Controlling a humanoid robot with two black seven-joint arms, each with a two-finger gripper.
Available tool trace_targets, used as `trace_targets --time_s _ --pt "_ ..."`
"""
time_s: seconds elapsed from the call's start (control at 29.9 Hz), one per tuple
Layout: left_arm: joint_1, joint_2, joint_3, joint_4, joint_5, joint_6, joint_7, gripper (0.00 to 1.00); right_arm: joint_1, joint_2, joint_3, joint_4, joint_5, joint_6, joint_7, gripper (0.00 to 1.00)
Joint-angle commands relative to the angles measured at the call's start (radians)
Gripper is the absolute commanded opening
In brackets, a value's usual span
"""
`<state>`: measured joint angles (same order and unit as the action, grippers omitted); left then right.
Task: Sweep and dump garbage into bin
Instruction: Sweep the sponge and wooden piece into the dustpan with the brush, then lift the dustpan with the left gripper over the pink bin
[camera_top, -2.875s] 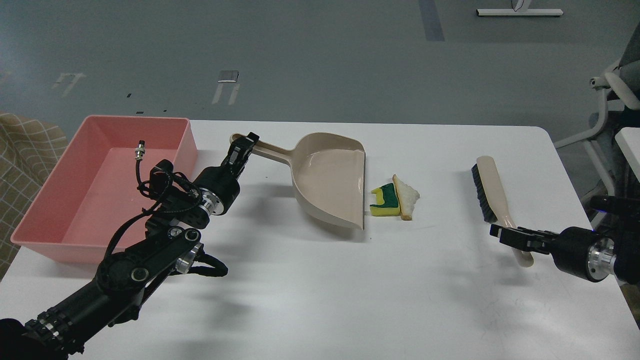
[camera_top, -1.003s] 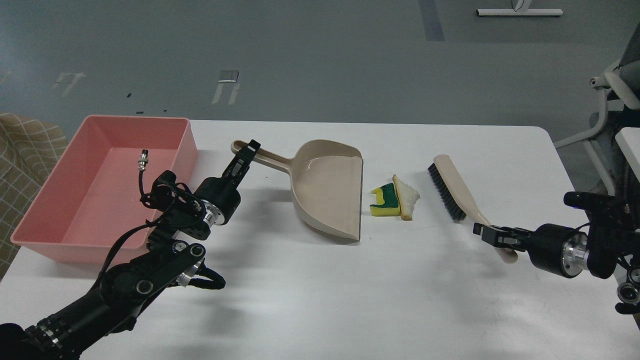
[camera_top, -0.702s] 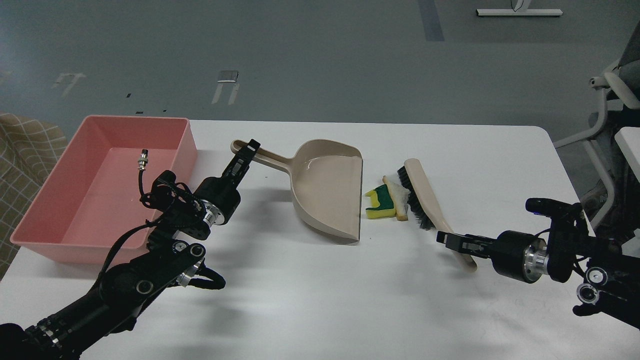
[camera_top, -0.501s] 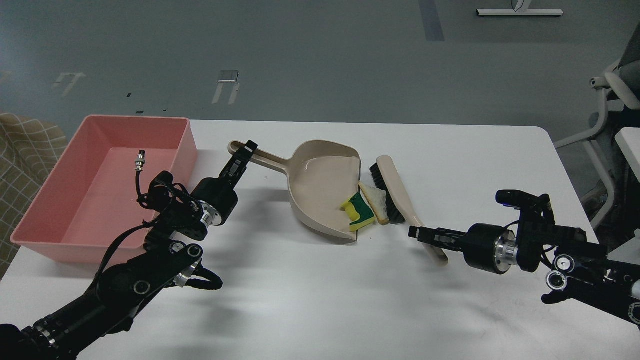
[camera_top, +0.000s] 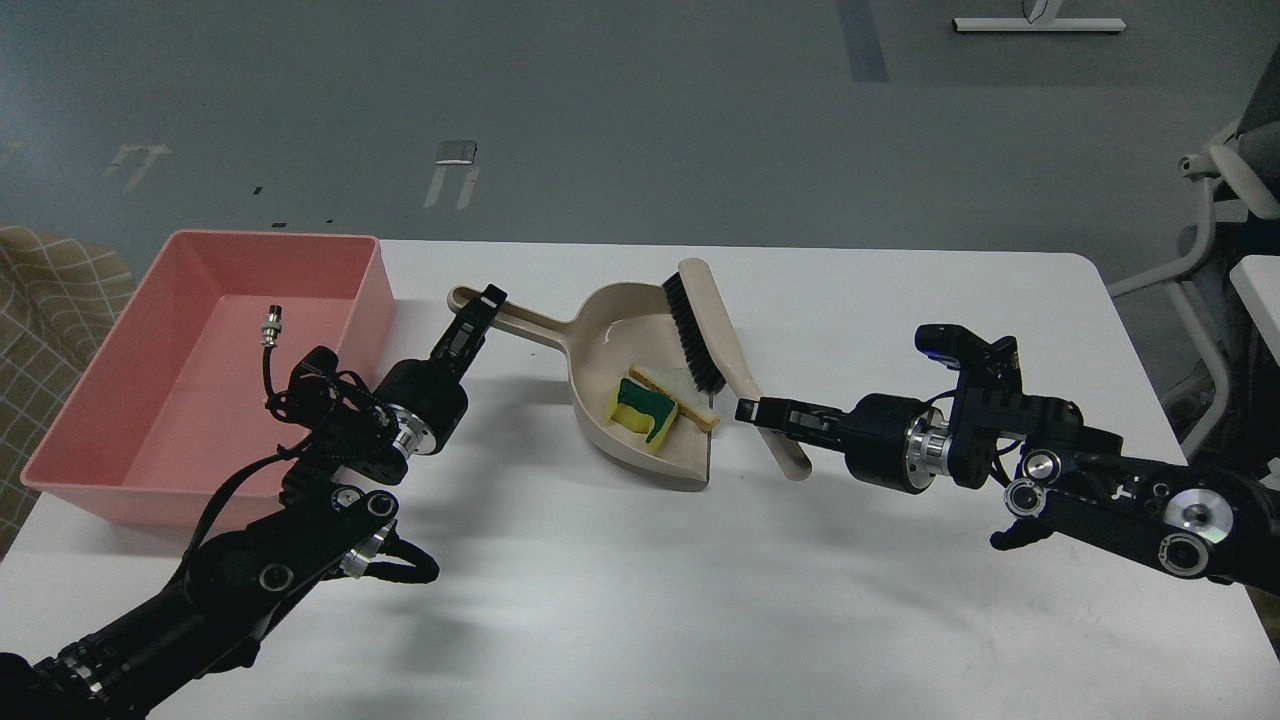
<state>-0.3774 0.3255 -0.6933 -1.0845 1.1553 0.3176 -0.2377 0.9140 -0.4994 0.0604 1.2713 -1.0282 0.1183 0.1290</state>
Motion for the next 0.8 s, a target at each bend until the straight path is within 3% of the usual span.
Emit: trace_targets --time_s 0.0,0.23,0.5,0.77 --pt "0.000 -0.005 -0.003 0.000 -0.005 -0.003 0.000 0.00 0.014 -0.042 0.001 0.010 0.005 0.001 0.000 0.01" --pt "0.006 -0.016 -0.008 0.000 -0.149 -0.012 -0.002 0.00 0.026 -0.185 0.009 0.036 0.008 0.001 0.000 0.01" --pt "0.006 -0.063 -0.014 -0.003 -0.250 -0.014 -0.023 0.00 -0.027 -0.459 0.016 0.063 0.008 0.009 0.015 0.02" --pt "-0.035 -0.050 -0.037 -0.049 -0.362 -0.015 -0.003 0.00 -0.142 -0.533 0.022 0.080 0.008 -0.023 0.050 0.02"
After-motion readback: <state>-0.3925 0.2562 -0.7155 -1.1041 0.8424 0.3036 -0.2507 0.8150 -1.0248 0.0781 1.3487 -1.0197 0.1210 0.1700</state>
